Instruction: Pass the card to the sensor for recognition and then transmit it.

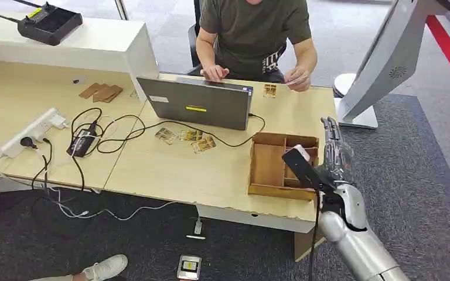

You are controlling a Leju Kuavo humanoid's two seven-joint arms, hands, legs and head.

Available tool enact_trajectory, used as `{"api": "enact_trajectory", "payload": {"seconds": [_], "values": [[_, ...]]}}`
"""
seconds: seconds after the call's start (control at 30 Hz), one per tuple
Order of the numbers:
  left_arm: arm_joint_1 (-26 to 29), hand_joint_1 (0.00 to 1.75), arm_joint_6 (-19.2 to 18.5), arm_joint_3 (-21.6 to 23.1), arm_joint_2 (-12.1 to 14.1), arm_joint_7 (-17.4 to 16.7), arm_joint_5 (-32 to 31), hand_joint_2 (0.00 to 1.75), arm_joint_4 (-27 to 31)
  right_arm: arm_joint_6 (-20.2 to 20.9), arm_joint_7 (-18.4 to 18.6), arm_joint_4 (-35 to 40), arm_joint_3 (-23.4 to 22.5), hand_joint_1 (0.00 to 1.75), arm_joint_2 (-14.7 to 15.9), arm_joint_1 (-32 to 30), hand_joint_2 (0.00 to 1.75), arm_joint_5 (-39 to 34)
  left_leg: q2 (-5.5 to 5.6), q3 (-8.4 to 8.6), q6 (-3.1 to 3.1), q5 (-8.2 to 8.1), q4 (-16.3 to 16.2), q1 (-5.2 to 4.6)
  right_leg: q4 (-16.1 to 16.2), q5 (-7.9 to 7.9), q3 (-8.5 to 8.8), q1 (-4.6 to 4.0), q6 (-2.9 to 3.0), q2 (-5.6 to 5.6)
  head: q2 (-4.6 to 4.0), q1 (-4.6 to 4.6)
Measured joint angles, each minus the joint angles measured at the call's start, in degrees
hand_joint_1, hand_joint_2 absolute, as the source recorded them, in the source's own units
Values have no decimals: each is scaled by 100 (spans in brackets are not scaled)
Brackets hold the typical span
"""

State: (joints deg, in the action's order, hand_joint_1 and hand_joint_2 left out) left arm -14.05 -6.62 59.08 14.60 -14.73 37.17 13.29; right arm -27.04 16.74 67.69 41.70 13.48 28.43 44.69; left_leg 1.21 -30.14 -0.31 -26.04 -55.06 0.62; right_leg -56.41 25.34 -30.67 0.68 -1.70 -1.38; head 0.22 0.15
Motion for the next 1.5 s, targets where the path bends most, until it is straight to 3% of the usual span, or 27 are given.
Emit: {"api": "enact_trajectory", "payload": {"seconds": [0.37, 0.5, 0.6, 0.8, 0.9, 1.13, 1.27, 1.5], "values": [[224, 0, 129, 0, 79, 212, 94, 175, 0, -190, 175, 1192, -227, 0, 363, -1122, 175, 1252, 0, 0, 0, -1, 0, 0, 3, 0, -1, 0, 0, -1, 0, 0], [300, 0, 186, 0, 105, 260, 142, 175, 0, 408, 350, 1705, -347, 0, 468, -1446, 175, 1887, -1, 0, 1, -1, 1, 0, 3, 0, -1, 0, 0, -1, 0, 0], [326, 0, 188, 0, 107, 276, 142, 175, 0, 1223, 413, 2057, -376, 0, 518, -1597, 175, 2093, -1, 0, 1, 0, 1, 0, 2, 0, 0, 0, 0, -1, 0, 0], [328, 0, 186, 0, 107, 291, 88, 175, 0, 2310, 483, 2501, -376, 0, 547, -1737, 175, 1997, -1, 0, 0, 0, 1, 0, 2, 0, 0, 0, 0, -1, 0, 0], [325, 0, 186, 0, 105, 280, 62, 175, 0, 2559, 518, 2514, -352, 0, 549, -1744, 175, 1929, -1, 0, 0, 0, 1, 0, 2, 0, 0, 0, 0, -1, 0, 0], [320, 0, 181, 0, 105, 252, 38, 175, 0, 2503, 575, 2361, -262, 0, 547, -1694, 175, 1856, -1, -3, 0, 0, 1, 0, 2, 0, -1, 0, 0, -1, 0, 0], [314, 0, 181, 0, 98, 241, 27, 175, 0, 2144, 818, 2094, -203, 0, 544, -1549, 175, 2115, -1, -2, 1, 0, 1, 0, 2, 0, 1, 0, 0, -1, 0, 0], [306, 0, 184, 0, 96, 227, -56, 175, 0, 1431, 881, 1655, -111, 0, 520, -1354, 175, 2397, -1, -2, 0, 0, 1, 0, 1, 0, 0, 0, 0, -1, 0, 0]]}}
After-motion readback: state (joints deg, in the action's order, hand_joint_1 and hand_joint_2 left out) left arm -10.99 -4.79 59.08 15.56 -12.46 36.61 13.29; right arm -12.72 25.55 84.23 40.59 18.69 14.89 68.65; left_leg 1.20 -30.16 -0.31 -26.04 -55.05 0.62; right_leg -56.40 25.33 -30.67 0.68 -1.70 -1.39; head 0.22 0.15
